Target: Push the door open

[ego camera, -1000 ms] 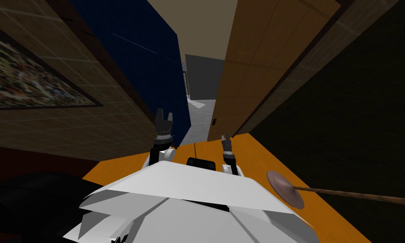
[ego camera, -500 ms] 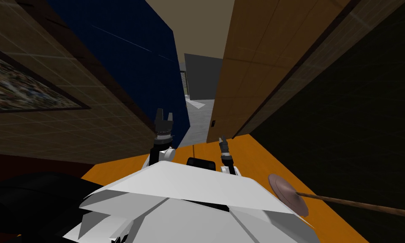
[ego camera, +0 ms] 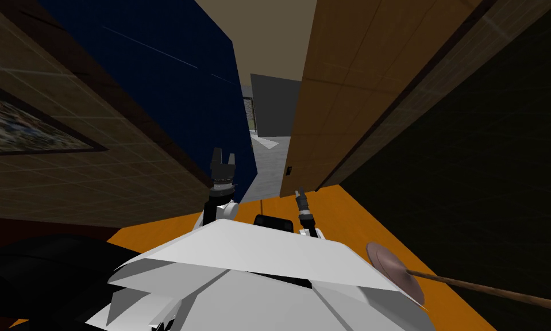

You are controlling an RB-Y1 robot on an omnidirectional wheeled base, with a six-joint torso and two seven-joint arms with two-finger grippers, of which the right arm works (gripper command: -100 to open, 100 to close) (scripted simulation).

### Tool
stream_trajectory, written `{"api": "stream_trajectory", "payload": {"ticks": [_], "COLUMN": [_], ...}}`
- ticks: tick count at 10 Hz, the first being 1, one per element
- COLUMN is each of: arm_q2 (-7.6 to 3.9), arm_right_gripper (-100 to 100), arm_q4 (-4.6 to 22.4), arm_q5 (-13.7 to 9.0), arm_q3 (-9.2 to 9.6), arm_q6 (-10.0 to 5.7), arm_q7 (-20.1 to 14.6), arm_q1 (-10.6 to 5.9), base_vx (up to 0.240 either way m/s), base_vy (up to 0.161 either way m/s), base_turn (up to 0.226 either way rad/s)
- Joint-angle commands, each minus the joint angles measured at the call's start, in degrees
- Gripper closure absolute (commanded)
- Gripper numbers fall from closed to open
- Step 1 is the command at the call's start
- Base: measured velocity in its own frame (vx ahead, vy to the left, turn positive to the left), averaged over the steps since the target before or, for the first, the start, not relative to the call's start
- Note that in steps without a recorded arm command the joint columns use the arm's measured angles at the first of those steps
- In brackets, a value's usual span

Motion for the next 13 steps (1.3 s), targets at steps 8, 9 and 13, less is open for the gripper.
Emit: {"api": "stream_trajectory", "payload": {"ticks": [8, 9, 13], "arm_q2": [-0.14, -0.14, -0.14], "arm_right_gripper": [-100, -100, -100], "arm_q4": [8.9, 9.7, 14.0], "arm_q5": [2.4, 2.6, 3.7], "arm_q3": [2.02, 2.2, 3.12], "arm_q6": [-1.71, -1.87, -2.7], "arm_q7": [-2.2, -2.4, -3.5], "arm_q1": [-1.37, -1.5, -2.21], "base_vx": [0.111, 0.142, 0.151], "base_vy": [-0.035, -0.05, -0.041], "base_turn": [0.002, 0.003, 0.003]}}
